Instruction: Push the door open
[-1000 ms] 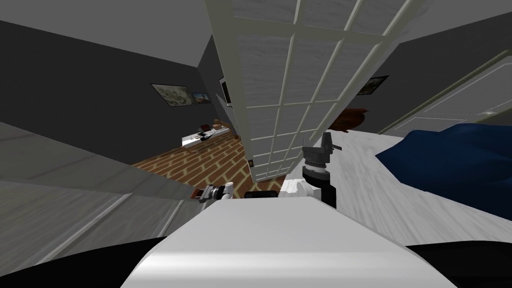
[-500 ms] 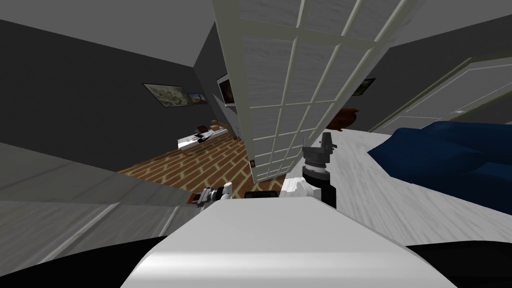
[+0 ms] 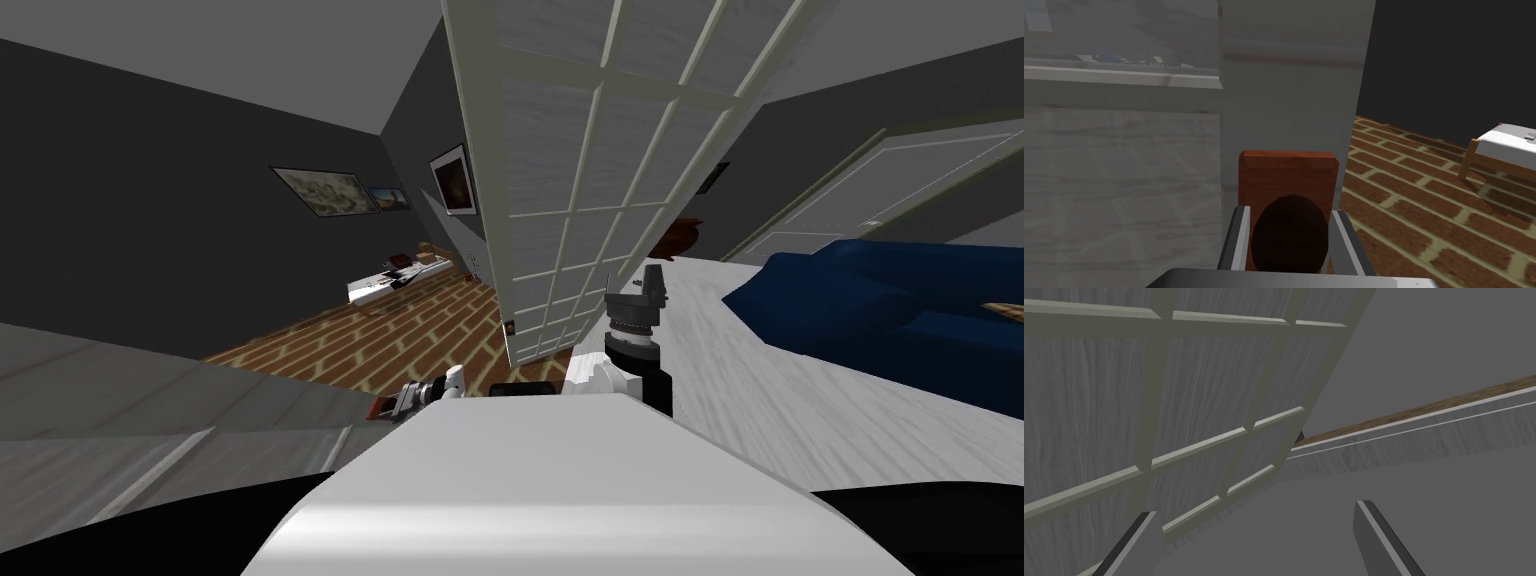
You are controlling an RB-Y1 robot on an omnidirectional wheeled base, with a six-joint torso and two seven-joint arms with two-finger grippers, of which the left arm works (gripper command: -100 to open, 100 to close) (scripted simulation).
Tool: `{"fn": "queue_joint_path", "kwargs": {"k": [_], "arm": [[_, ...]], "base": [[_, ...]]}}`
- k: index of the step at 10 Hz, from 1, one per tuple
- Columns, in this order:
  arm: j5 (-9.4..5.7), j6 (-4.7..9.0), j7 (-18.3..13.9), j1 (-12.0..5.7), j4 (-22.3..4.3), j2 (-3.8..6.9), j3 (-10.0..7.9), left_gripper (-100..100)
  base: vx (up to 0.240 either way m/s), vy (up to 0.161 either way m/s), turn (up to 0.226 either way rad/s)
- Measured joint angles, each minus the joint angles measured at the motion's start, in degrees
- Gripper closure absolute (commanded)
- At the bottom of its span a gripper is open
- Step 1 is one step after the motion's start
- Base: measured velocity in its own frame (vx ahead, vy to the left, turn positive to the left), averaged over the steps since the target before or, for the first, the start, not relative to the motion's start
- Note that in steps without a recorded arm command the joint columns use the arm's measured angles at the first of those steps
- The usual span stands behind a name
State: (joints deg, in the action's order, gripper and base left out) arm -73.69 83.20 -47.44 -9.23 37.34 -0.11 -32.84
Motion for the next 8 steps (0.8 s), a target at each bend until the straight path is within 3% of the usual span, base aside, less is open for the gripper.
{"fn": "queue_joint_path", "kwargs": {"k": [1, 2, 4, 5, 6, 8], "arm": [[-0.43, 0.83, -0.2, -0.53, -1.1, -0.04, -0.53, 100], [-1.01, 1.3, 0.3, 0.2, 0.4, -0.79, -1.17, 100], [-1.56, 2.3, 0.1, -0.19, -0.4, -0.82, -1.89, 100], [-1.94, 2.99, 0.3, -0.06, 0.2, -1.55, -2.39, 100], [-2.34, 3.72, -0.1, -0.79, -1.3, -1.3, -2.84, 100], [-3.0, 4.62, 0.1, -0.75, -1.1, -2.16, -3.62, 100]], "base": [[0.006, 0.129, -0.15], [0.004, 0.088, -0.044], [0.013, 0.078, -0.056], [0.015, 0.066, -0.051], [0.02, 0.091, -0.119], [-0.002, 0.057, -0.047]]}}
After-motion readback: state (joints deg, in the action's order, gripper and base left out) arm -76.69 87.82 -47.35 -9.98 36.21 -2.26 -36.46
